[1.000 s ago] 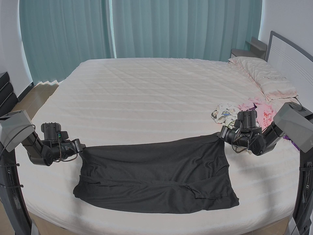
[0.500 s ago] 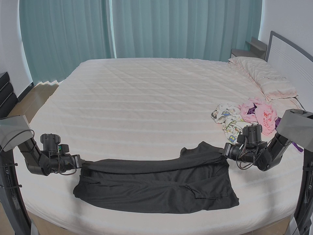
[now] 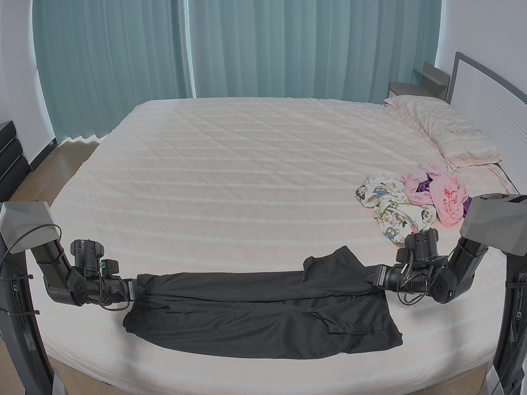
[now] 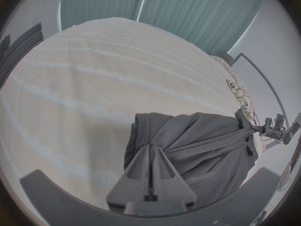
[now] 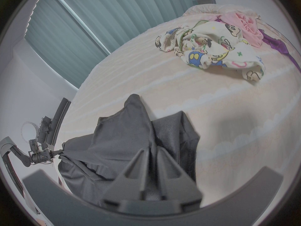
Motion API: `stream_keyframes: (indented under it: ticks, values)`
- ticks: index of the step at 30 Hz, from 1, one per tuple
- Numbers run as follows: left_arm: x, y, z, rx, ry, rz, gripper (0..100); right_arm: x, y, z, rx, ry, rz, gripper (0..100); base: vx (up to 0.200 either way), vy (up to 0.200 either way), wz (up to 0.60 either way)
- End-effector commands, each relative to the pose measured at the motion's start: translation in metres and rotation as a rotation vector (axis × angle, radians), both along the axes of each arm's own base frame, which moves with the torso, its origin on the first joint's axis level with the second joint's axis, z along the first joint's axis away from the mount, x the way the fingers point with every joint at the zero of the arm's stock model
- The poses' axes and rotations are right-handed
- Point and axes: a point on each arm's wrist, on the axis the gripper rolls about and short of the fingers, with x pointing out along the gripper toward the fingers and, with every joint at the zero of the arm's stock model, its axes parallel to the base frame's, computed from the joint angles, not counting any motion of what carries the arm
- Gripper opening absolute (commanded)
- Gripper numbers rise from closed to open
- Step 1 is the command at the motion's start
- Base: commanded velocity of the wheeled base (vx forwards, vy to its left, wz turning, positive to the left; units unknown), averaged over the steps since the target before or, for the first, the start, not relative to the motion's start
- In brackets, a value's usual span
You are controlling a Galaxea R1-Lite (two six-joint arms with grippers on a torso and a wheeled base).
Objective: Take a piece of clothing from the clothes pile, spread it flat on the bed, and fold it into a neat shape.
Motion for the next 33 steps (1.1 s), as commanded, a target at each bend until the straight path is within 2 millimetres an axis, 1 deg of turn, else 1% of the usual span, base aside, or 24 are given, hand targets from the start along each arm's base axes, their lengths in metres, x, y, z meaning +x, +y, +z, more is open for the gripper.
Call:
stream_keyframes:
  ticks: [1, 4, 6, 10, 12, 14, 15, 18, 20, 24, 27, 28, 33]
  values:
    - [-0.004, 0.000, -0.008, -0.005, 0.031, 0.003, 100, -0.005, 0.002, -0.007, -0.005, 0.029, 0.007, 100, 0.000, 0.000, 0.00]
    - [-0.006, 0.001, -0.007, -0.004, 0.032, 0.007, 100, -0.006, 0.001, -0.002, 0.000, 0.016, 0.004, 100, 0.000, 0.000, 0.00]
    - [-0.008, 0.006, -0.004, -0.006, 0.028, 0.024, 100, -0.007, -0.001, 0.006, 0.007, 0.003, -0.006, 100, 0.000, 0.000, 0.00]
    - [-0.012, 0.020, 0.009, -0.026, -0.001, 0.080, 100, -0.009, -0.006, 0.028, 0.047, -0.051, -0.020, 100, 0.000, 0.000, 0.00]
    - [-0.015, 0.025, 0.016, -0.081, -0.008, 0.125, 100, -0.008, -0.005, 0.039, 0.096, -0.078, -0.031, 100, 0.000, 0.000, 0.00]
    - [-0.015, 0.027, 0.025, -0.161, -0.018, 0.161, 100, -0.007, -0.003, 0.044, 0.137, -0.091, -0.033, 100, 0.000, 0.000, 0.00]
    - [-0.014, 0.030, 0.034, -0.243, -0.026, 0.199, 100, -0.006, -0.001, 0.045, 0.164, -0.093, -0.027, 100, 0.000, 0.000, 0.00]
    - [-0.013, 0.031, 0.047, -0.394, -0.019, 0.266, 100, -0.005, 0.005, 0.039, 0.183, -0.078, 0.003, 100, 0.000, 0.000, 0.00]
    - [-0.014, 0.030, 0.049, -0.450, -0.002, 0.304, 100, -0.005, 0.009, 0.027, 0.175, -0.049, 0.014, 100, 0.000, 0.000, 0.00]
    - [-0.019, 0.028, 0.046, -0.473, 0.029, 0.324, 100, -0.003, 0.010, 0.014, 0.176, -0.042, 0.019, 100, 0.000, 0.000, 0.00]
    - [-0.019, 0.028, 0.046, -0.473, 0.029, 0.324, 100, -0.003, 0.010, 0.013, 0.177, -0.040, 0.018, 100, 0.000, 0.000, 0.00]
    - [-0.021, 0.027, 0.044, -0.489, 0.048, 0.341, 100, -0.003, 0.010, 0.001, 0.166, -0.015, 0.016, 100, 0.000, 0.000, 0.00]
    - [-0.019, 0.028, 0.043, -0.485, 0.033, 0.347, 100, -0.004, 0.009, -0.001, 0.171, -0.028, 0.014, 100, 0.000, 0.000, 0.00]
